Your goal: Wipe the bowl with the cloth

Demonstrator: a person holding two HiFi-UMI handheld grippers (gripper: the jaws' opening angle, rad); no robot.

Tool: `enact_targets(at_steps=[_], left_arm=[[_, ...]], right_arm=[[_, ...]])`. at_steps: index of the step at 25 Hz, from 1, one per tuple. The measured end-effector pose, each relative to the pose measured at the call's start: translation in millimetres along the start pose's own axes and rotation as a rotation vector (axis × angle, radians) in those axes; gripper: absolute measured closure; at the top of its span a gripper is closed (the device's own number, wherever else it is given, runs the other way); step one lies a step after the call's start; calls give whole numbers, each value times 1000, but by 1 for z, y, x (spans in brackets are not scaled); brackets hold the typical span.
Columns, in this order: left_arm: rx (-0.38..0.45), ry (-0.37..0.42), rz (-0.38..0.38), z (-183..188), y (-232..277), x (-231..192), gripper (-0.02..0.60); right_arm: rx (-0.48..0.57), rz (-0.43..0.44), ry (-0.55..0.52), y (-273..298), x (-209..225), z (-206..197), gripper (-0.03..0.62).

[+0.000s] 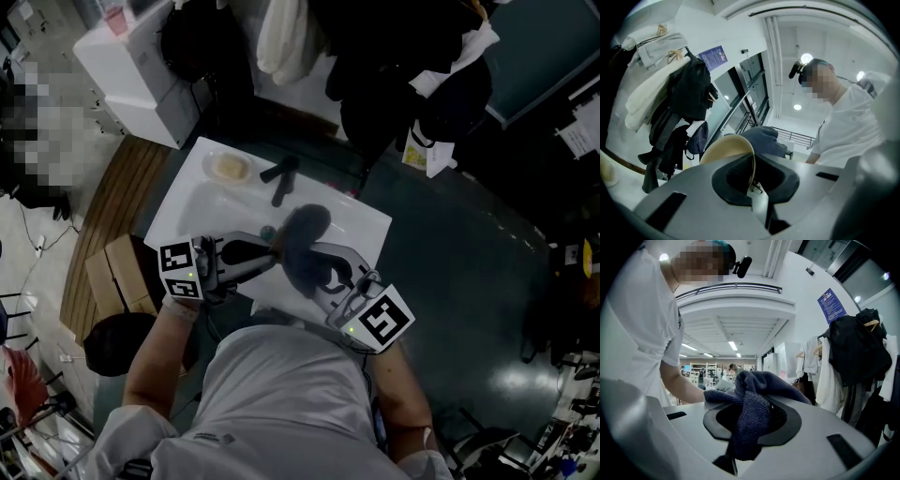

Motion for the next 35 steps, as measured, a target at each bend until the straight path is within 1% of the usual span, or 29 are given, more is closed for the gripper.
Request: enact_targets(at_steps=[5,8,11,14,18,21,27,30,32,33,35], left_arm=[[78,-22,25,9,-2,-7,560],[142,-43,13,15,-2,-8,560],[188,-53,-12,22,-1,-6,560],[207,-50,-31,27,2,-3,560],[218,-50,-51,31,2,1,560],[208,-44,-57,31,2,3,560],[178,-43,-57,24,3,4,560],[137,-30,-46,18,6,4,560],[106,-22,-31,12,7,5,560],[103,-26,-23,10,8,4,560],[123,-45,-5,8,7,2,560]], right_arm=[[-45,51,17,6,-18,-17,499],[-80,75,27,9,-28,-31,499],[-87,69,58,12,-29,-42,499],[-97,35,98,10,-17,-53,499],[-127,-30,129,3,7,-65,497],[-139,-89,148,-2,25,-69,497],[-98,-202,185,-13,57,-60,497],[-63,-226,191,-19,62,-50,499],[-37,-227,195,-21,61,-43,499],[-27,-221,193,-21,59,-39,499],[-11,-202,187,-21,51,-32,499]])
Point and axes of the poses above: the fingertips, and each gripper's own axes: y forward along the fingers, x to its right, z out of its top, the point moved 5 cm from there along -y, backward along the fingers, and after that the axes turned 5 degrees about -z, right-handed, at the moved point
